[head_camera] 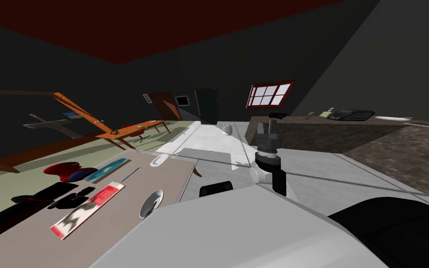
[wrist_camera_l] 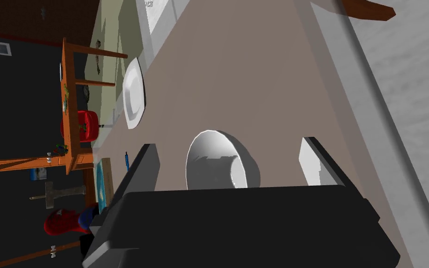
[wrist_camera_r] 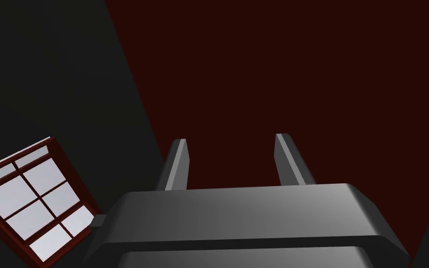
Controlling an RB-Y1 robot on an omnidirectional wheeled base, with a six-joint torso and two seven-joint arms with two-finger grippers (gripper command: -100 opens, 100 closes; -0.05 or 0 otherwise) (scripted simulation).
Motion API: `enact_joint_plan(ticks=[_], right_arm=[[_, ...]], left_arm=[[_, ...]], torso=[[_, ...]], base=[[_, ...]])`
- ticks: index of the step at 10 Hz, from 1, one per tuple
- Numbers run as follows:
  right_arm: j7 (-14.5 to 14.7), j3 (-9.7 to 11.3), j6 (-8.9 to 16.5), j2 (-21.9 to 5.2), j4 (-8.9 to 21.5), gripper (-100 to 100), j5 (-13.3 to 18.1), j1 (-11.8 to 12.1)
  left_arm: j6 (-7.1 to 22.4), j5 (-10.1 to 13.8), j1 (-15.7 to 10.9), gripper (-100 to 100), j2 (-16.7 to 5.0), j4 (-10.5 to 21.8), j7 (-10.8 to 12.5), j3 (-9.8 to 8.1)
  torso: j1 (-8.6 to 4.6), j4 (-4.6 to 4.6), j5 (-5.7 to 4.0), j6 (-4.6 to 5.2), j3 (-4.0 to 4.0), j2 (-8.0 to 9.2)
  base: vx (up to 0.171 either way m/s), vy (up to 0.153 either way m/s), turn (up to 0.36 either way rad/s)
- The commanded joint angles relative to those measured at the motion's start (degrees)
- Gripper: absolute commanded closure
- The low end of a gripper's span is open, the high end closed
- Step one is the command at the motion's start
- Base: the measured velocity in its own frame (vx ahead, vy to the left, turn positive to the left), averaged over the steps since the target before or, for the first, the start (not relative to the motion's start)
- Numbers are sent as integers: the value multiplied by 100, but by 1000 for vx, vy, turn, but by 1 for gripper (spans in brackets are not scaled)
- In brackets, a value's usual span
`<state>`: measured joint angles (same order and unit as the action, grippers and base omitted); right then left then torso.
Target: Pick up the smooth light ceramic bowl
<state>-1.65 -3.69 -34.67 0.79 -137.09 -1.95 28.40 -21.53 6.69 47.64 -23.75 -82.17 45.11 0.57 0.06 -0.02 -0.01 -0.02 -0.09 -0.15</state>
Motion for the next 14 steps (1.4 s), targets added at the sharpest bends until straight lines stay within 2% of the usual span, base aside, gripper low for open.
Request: enact_joint_plan(ticks=[1,7,8,14], right_arm=[[0,0,0,0,0,0,0,0],[0,-1,0,0,0,0,0,1],[0,-1,0,0,0,0,0,1],[0,-1,0,0,0,0,0,2]], left_arm=[[112,-22,143,-100,-6,286,198,58],[403,3,419,-100,-289,1495,906,258],[403,3,419,-100,-289,1495,906,258],[658,27,468,-100,-375,2298,1274,505]], torso=[[0,0,0,0,0,0],[11,0,2,-2,-1,-2],[9,-2,2,-6,-4,-7],[11,0,4,-7,-2,-3]], base=[[78,32,-369],[61,53,-290],[47,43,-71],[34,64,-186]])
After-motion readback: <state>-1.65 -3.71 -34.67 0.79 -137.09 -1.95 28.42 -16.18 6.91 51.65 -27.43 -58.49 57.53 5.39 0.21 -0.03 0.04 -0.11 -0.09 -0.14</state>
